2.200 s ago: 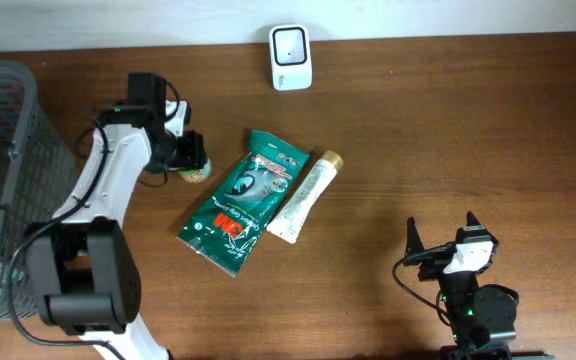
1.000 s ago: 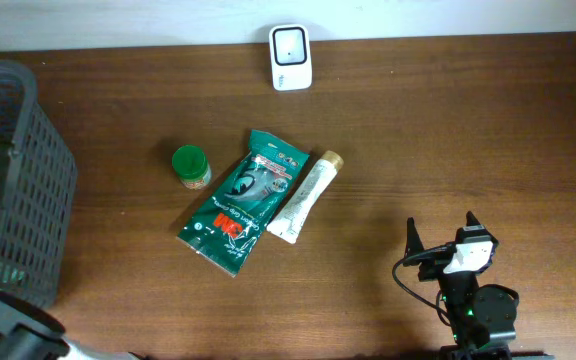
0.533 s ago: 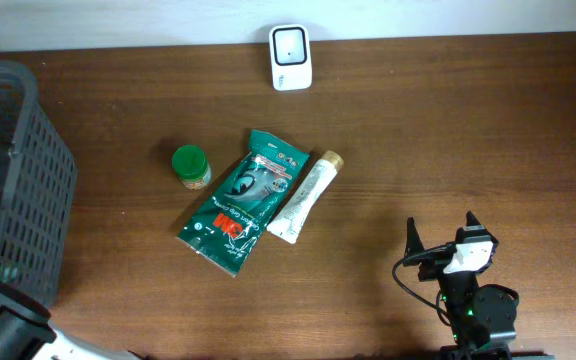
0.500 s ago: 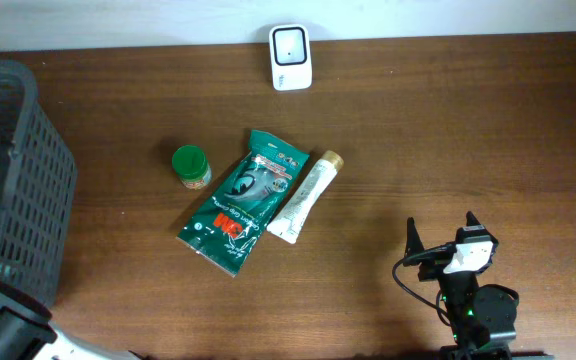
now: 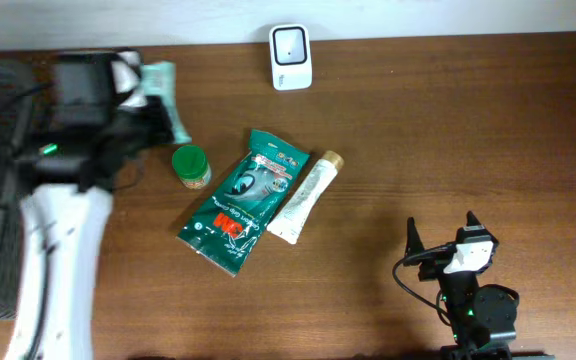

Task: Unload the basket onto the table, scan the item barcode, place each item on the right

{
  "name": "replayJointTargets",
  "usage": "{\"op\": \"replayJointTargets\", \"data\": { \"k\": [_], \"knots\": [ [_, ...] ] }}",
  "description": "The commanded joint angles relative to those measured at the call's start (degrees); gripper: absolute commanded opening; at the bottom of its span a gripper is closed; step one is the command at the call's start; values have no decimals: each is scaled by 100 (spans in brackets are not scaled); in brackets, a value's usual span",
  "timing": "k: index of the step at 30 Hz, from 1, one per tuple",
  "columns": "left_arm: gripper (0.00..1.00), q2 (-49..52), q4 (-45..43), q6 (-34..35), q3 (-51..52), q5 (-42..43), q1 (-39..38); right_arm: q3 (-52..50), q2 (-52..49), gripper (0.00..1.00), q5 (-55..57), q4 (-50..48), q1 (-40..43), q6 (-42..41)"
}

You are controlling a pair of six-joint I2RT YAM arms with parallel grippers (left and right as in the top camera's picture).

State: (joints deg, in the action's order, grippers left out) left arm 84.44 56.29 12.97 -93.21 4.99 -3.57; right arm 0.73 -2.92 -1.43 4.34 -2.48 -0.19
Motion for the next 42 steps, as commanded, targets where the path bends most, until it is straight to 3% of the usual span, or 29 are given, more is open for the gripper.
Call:
{"op": "replayJointTargets", "data": {
  "k": [1,6,11,12,14,16,19,23,26,34,39,42],
  "knots": [
    [24,940,-323,-114,57,17,-1193,-42,20,99,-7,15,26,-4],
    [27,2315,-1084,-109,57,22,-2979,-42,20,98,-7,15,26,-4],
    [30,2973,-1390,-107,57,-26,-4068,-42,20,98,-7,13,26,-4],
    [36,3042,-1384,-107,57,-24,-4079,-42,20,98,-7,15,26,-4],
    [64,3053,-1447,-107,57,-22,-4081,-42,20,98,-7,15,26,-4],
    [79,3080,-1451,-109,57,-24,-4094,-42,20,98,-7,15,26,-4],
    [79,3060,-1462,-295,11,-50,-3982,-42,20,98,-7,15,26,-4],
    [78,2634,-986,-1054,-809,-48,-3292,-42,20,98,-7,15,26,-4],
    [87,2151,-334,-1266,-1705,-46,-2476,-42,20,98,-7,15,26,-4],
    [89,918,372,-1261,-1797,-26,-170,-42,20,98,-7,15,26,-4],
    [87,682,887,-612,-1784,-28,1375,-42,20,98,-7,15,26,-4],
    [93,682,962,-177,-1784,-31,2275,-42,20,98,-7,15,26,-4]
  ]
}}
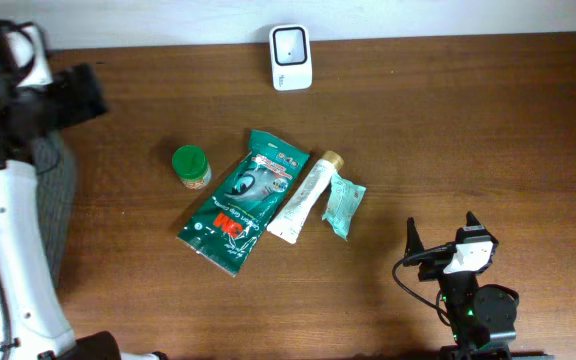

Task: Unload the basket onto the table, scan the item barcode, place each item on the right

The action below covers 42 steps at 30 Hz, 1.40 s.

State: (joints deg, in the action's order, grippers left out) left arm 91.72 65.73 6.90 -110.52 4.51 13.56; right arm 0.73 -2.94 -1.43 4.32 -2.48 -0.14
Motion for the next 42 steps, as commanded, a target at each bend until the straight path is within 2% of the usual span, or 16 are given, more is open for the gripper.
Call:
{"op": "replayJointTargets", "data": {
  "k": [1,6,9,11,16,23,24,26,31,32,33,34,36,37,38,42],
  "knots": [
    [94,-46,33,568,-52,15,846,-42,22,98,-7,17,26,-9],
    [96,-33,289,990,175,-680,2105,-42,22,98,-7,17,26,-9],
    [95,31,4,1071,667,-970,2693,-42,22,98,-7,17,26,-9],
    [94,37,-382,1069,1290,-1755,2868,-42,22,98,-7,17,26,-9],
    [88,367,-1384,756,2715,-2898,2979,-42,22,98,-7,17,26,-9],
    [84,1781,-1405,772,2879,-3010,3574,-42,22,98,-7,17,26,-9],
    [79,1871,-1460,881,2949,-3010,3698,-42,22,98,-7,17,26,-9],
    [75,1952,-1650,918,3051,-3008,3888,-42,22,98,-7,17,26,-9],
    [74,2559,-1880,916,3073,-3010,4015,-42,22,98,-7,17,26,-9],
    [66,2702,-1963,916,3073,-3008,4015,-42,22,98,-7,17,26,-9],
    [63,2736,-1987,916,3073,-3008,4015,-42,22,98,-7,17,26,-9],
    [50,2765,-2013,916,3073,-3005,4015,-42,22,98,-7,17,26,-9],
    [6,2765,-2079,914,3071,-3005,4013,-42,22,98,-7,17,26,-9],
    [0,2763,-2076,916,3069,-2990,4013,-42,22,98,-7,17,26,-9],
    [0,2761,-2048,914,3047,-2927,4009,-42,22,98,-7,17,26,-9],
    [0,2323,-1692,898,2448,-1703,3827,-42,22,98,-7,17,26,-9]
  ]
}}
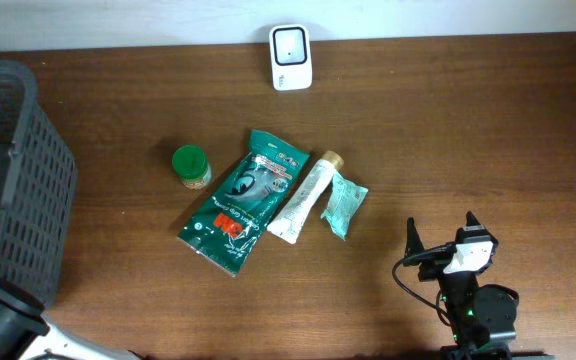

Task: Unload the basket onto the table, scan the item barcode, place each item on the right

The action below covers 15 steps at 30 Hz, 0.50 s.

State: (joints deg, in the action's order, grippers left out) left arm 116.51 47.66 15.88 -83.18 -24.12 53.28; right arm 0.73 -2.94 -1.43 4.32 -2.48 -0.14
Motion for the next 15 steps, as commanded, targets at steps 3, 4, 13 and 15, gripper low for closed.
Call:
{"op": "replayJointTargets", "data": {
  "k": [3,4,13,15],
  "knots": [
    [0,-1279,188,-205,-804,2000,-671,-42,22,98,-7,17,26,-9],
    [0,-1768,116,-205,-817,2286,-892,-42,22,98,-7,17,26,-9],
    [0,-3340,33,-914,-584,2885,-5038,-42,22,98,-7,17,26,-9],
    [0,-2741,66,-1298,-566,2887,-6096,-42,22,98,-7,17,26,-9]
  ]
}}
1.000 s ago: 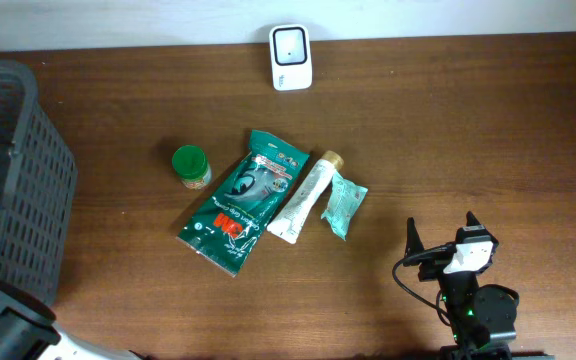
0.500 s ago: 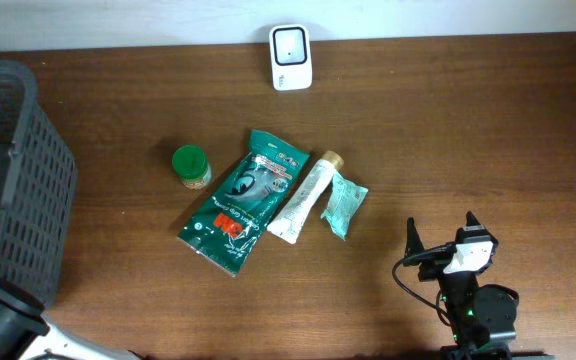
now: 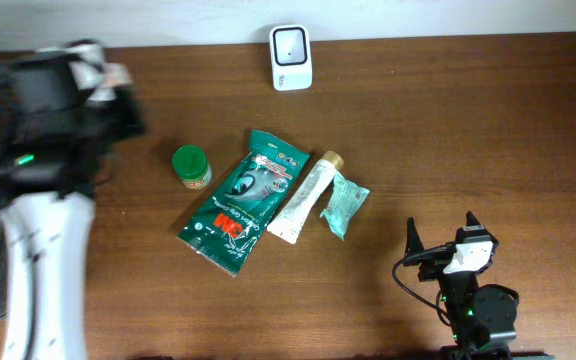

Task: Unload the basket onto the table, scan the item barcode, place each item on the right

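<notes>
The white barcode scanner (image 3: pixel 290 56) stands at the table's far edge. In the middle lie a green-lidded jar (image 3: pixel 191 166), a large green packet (image 3: pixel 241 200), a white tube (image 3: pixel 305 196) and a small teal packet (image 3: pixel 344 203) against the tube's right side. My left arm reaches up over the left side, blurred. Its gripper (image 3: pixel 118 92) is left of the jar, and its jaws cannot be made out. My right gripper (image 3: pixel 440 232) rests open and empty at the near right, apart from all items.
A dark grey mesh basket stands at the left edge, mostly covered by my left arm. The wooden table (image 3: pixel 488 130) stretches bare to the right of the items.
My left arm was almost out of view at the bottom left, with the basket exposed. Now it stands over the basket, its gripper left of the jar. The items and the right arm have not moved.
My left gripper held the small teal packet at the upper left near the jar. Then the packet lay beside the white tube and the arm was at the far upper left. Then the arm was nearly out of view; now it is over the left side again.
</notes>
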{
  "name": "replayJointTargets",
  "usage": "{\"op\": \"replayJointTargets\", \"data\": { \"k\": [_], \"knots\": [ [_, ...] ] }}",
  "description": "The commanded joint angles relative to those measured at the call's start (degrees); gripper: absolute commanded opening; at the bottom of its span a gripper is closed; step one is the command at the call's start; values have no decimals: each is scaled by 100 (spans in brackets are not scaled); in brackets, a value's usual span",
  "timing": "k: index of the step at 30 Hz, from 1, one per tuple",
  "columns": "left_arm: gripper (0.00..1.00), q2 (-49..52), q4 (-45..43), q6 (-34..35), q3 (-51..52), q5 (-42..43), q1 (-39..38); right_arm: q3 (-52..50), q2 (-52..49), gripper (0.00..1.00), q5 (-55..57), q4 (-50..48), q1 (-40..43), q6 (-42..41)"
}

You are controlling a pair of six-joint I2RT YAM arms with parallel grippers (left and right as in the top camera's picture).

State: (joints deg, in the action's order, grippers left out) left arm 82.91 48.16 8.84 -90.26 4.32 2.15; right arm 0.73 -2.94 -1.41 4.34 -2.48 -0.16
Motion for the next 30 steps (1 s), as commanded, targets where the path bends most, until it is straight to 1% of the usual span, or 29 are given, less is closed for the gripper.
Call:
{"op": "replayJointTargets", "data": {
  "k": [1,3,4,5,6,11,14,15,17,18,19,20,21,24,26,27,28,29,30],
  "knots": [
    [0,951,-83,-704,142,50,-1453,-42,22,98,-9,15,26,-7],
    [0,1580,-503,-874,142,205,-2221,-42,22,99,-9,15,26,-7],
    [0,1976,-927,-872,142,651,-2726,-42,22,98,-9,15,26,-7],
    [0,2203,-1263,-870,142,1040,-3045,-42,22,98,-9,15,26,-7],
    [0,2413,-1532,-870,142,1204,-3346,-42,22,98,-9,15,26,-7],
    [0,2774,-2157,-872,142,1202,-4240,-42,22,98,-9,15,26,-7],
    [0,3047,-2380,-868,142,1200,-4625,-42,22,98,-9,15,26,-7],
    [5,3134,-2376,-868,142,1158,-4701,-42,22,98,-9,15,26,-7],
    [33,3141,-2393,-866,142,1134,-4699,-42,22,98,-9,15,26,-7],
    [49,3141,-2409,-868,142,1134,-4699,-42,22,98,-9,15,26,-7],
    [59,3141,-2409,-868,142,1119,-4699,-42,22,98,-9,15,26,-7],
    [69,3132,-2406,-870,127,1091,-4690,-42,22,98,-9,15,26,-7],
    [72,3073,-2339,-870,79,1086,-4610,-42,22,98,-9,15,26,-7],
    [75,2616,-1731,-870,-208,885,-4004,-42,22,98,-9,15,26,-7],
    [77,2055,-1152,-870,-339,876,-3154,-42,22,98,-9,15,26,-7],
    [80,1727,-813,-870,-343,876,-2614,-42,22,98,-9,15,26,-7],
    [82,1552,-579,-870,-343,881,-2258,-42,22,98,-9,15,26,-7],
    [88,1397,-343,-872,-343,879,-1871,-42,22,98,42,11,26,28],
    [90,1274,-120,-968,-343,907,-1386,-42,22,98,763,-28,31,553]
  ]
}}
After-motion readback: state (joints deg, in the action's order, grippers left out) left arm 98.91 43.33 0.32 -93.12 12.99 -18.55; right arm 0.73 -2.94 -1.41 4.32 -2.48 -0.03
